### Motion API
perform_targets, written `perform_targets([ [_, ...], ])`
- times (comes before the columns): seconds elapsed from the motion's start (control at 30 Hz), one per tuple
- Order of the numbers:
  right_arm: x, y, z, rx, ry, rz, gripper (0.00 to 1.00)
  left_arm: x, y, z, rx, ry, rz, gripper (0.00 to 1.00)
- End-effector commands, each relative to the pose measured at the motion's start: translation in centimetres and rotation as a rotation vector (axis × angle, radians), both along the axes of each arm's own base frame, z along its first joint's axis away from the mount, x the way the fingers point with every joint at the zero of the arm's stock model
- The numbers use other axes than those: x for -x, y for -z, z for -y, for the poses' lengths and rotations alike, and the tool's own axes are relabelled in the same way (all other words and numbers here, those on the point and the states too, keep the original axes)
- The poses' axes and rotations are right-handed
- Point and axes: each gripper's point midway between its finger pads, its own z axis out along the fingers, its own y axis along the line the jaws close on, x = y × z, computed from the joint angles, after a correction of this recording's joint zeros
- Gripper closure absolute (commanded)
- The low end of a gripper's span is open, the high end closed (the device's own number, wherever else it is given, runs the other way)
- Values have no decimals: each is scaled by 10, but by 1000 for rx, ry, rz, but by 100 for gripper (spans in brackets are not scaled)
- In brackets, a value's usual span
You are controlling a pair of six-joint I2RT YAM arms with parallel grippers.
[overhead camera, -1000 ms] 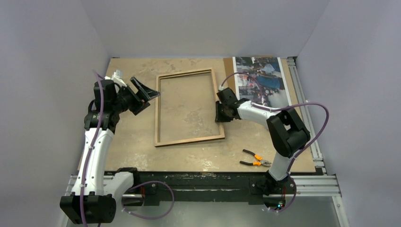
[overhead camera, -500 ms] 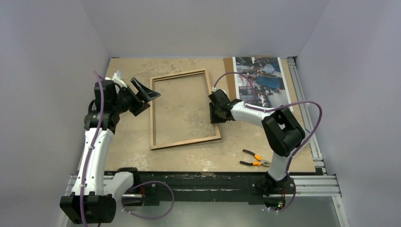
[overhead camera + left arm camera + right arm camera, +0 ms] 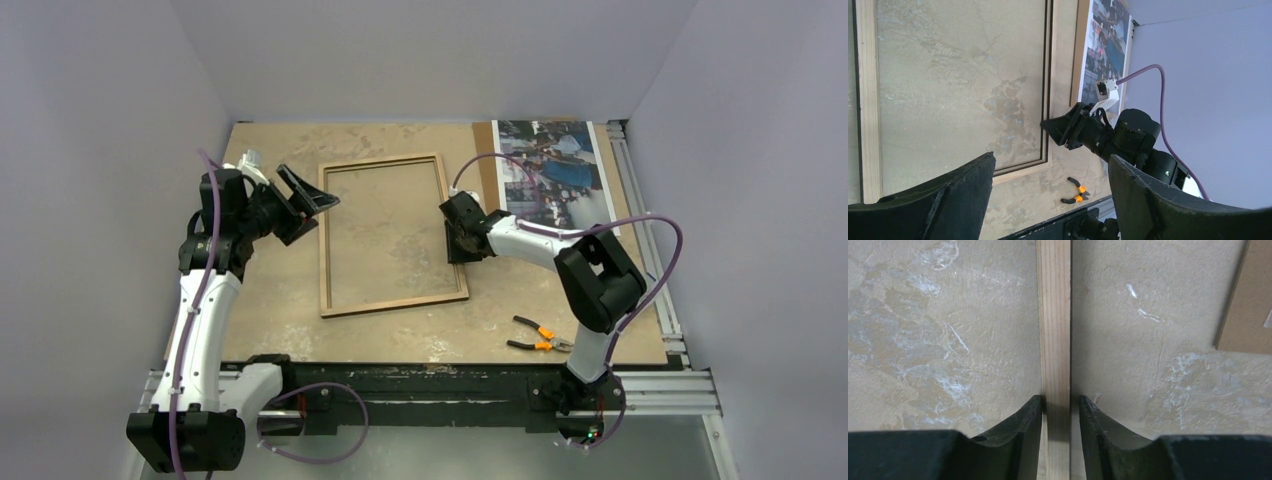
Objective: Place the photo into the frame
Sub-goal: Turn over the photo frame at the center of the board.
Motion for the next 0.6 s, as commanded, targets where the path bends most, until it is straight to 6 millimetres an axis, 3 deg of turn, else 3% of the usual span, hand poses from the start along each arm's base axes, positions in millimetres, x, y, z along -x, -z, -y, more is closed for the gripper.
perform_targets([
  [0.0,1,-11,0,6,7,21,71,-1,-8,2,-13,20,41,20],
  [0.13,9,-8,-2,21,-8,12,74,0,-10,3,-11,22,45,20],
  [0.43,33,-6,4,47,-6,-12,99,2,-17,3,-6,22,64,20],
  [0.57,43,-7,6,51,-10,-14,100,3,-19,4,-4,21,67,20],
])
